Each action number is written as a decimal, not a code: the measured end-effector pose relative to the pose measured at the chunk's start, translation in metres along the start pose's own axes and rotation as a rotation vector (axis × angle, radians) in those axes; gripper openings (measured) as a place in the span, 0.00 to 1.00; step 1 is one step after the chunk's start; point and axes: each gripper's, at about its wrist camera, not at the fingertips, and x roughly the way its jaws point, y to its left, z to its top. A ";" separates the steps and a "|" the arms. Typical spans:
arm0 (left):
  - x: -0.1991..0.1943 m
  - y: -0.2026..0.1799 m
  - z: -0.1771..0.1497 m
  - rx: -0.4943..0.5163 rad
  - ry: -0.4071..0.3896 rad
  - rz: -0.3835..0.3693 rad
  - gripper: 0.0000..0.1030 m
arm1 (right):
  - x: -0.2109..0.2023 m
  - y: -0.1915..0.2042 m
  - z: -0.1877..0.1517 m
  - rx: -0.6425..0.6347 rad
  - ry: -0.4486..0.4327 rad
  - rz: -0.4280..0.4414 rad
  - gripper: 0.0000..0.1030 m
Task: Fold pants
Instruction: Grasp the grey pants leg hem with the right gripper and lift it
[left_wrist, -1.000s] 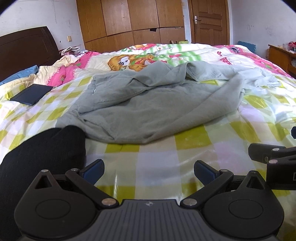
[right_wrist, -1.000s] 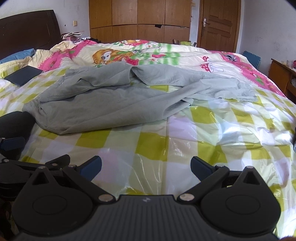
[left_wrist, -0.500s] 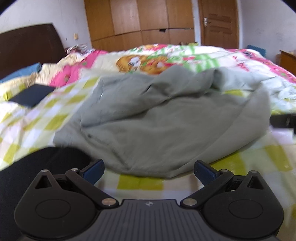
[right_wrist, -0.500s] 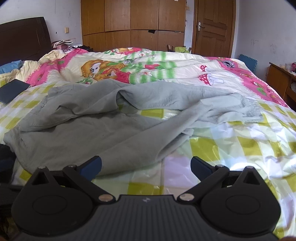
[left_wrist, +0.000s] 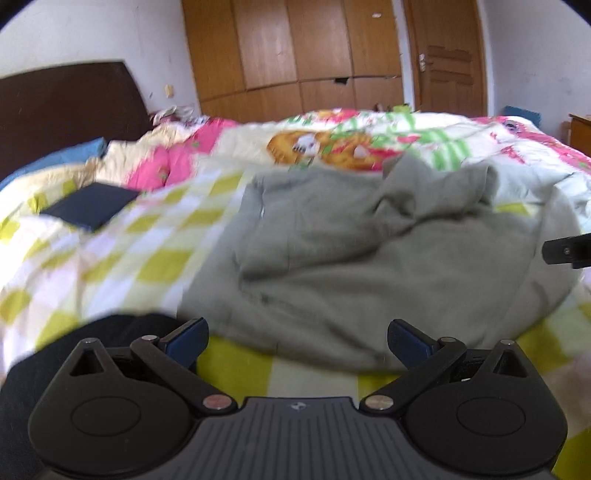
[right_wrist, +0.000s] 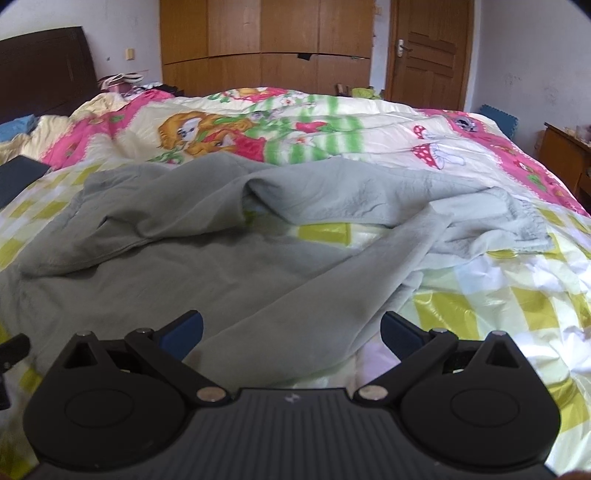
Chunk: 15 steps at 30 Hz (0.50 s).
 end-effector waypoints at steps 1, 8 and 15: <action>0.002 -0.002 0.005 0.013 -0.011 -0.001 1.00 | 0.003 -0.004 0.003 0.008 0.000 -0.012 0.99; 0.037 -0.016 0.023 0.102 0.032 0.024 1.00 | 0.028 -0.043 0.011 0.093 0.036 -0.107 0.99; 0.039 -0.022 0.003 0.132 0.075 -0.010 1.00 | 0.051 -0.098 0.016 0.261 0.085 -0.129 0.99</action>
